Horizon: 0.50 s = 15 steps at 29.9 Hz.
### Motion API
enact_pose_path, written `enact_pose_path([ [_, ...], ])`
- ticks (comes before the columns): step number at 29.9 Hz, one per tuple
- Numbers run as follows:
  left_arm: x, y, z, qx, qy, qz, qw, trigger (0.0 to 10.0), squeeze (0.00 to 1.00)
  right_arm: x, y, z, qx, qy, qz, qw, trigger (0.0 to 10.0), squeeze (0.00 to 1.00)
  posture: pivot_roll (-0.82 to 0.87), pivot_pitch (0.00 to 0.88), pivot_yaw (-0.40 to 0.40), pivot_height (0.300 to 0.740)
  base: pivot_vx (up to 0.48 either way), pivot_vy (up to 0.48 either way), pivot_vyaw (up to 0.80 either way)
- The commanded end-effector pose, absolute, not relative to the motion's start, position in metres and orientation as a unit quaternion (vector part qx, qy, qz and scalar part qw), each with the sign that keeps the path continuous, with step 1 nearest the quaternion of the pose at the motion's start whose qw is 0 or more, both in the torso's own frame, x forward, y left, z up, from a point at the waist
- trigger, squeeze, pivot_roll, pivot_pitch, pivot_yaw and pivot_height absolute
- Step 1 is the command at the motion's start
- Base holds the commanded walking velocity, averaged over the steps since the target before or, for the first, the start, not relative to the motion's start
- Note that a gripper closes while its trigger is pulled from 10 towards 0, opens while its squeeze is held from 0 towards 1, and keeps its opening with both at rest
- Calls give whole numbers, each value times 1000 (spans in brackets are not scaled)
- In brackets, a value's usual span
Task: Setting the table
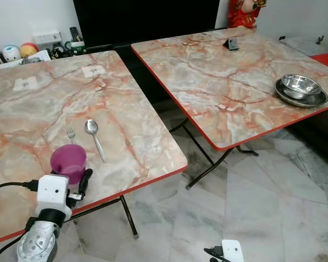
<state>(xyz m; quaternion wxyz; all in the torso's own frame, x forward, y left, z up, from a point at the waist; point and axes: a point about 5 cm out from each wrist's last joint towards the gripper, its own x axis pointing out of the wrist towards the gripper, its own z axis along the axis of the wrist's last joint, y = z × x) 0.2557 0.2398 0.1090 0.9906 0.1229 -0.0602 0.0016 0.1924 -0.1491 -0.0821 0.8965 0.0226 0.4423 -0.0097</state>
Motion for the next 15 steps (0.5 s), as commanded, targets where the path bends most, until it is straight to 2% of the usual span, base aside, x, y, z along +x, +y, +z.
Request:
enact_pose_path([
  [1, 253, 234, 103, 128, -52, -7, 990, 10000, 0, 187, -150, -85, 11, 448, -9, 894, 10000, 0, 49, 58, -23, 740, 0, -326, 419],
  [11, 251, 231, 99, 116, -47, 0, 992, 10000, 0, 187, -150, -85, 10, 450, -8, 893, 10000, 0, 51, 63, -24, 740, 0, -395, 762],
  [15, 253, 227, 98, 111, -45, 0, 993, 10000, 0, 187, -149, -85, 18, 450, -10, 893, 10000, 0, 49, 72, -26, 740, 0, -411, 0],
])
